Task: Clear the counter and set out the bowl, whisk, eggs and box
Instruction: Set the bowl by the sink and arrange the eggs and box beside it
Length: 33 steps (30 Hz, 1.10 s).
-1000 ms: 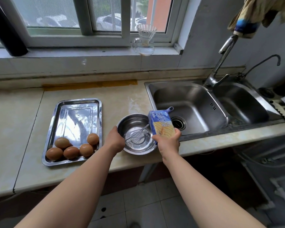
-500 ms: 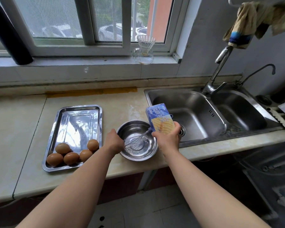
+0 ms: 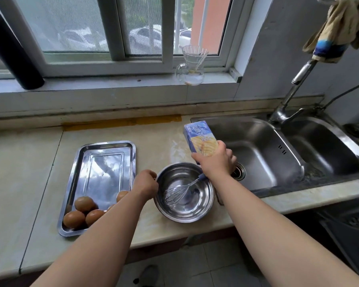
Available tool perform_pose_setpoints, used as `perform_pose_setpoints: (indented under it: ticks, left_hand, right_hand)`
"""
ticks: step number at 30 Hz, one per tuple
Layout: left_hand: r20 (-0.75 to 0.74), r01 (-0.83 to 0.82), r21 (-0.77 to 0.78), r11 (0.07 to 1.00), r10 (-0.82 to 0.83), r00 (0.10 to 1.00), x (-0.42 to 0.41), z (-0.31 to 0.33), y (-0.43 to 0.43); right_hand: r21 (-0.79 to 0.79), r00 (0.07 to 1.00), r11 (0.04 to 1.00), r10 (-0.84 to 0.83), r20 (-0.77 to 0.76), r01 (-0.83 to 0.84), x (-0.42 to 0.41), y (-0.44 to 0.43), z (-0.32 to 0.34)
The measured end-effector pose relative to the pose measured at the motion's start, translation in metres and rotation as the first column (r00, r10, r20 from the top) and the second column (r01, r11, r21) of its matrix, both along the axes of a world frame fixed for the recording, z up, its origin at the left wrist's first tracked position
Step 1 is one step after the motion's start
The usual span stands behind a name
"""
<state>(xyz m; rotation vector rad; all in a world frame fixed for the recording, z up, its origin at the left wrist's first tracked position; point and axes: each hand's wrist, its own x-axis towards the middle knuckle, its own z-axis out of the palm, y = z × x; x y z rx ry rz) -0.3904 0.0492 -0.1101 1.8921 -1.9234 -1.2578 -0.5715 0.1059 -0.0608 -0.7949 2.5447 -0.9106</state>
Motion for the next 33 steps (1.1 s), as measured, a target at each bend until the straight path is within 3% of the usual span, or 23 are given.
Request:
perform_pose_setpoints:
  ticks: [4, 11, 22, 33]
  left_hand:
    - [-0.027, -0.003, 0.025, 1.0, 0.004, 1.0, -0.006, 0.001, -0.019]
    - [-0.091, 0.045, 0.103, 0.994, -0.036, 0.995, -0.02, 0.003, -0.047]
    - [-0.181, 0.162, 0.366, 0.916, -0.101, 0.978, -0.016, 0.006, -0.071]
    - [-0.2, 0.223, 0.392, 0.893, -0.154, 0.968, -0.014, 0.002, -0.072]
  right_hand:
    - [0.14, 1.0, 0.99, 0.015, 0.005, -0.016, -0.006, -0.025, -0.006]
    - [0.232, 0.998, 0.972, -0.037, 0.042, 0.026, -0.009, -0.06, -0.019]
    - [0.394, 0.999, 0.917, -0.048, -0.022, 0.052, -0.011, -0.079, -0.049]
    - [0.455, 0.998, 0.89, 0.002, -0.07, 0.03, -0.008, -0.08, -0.063]
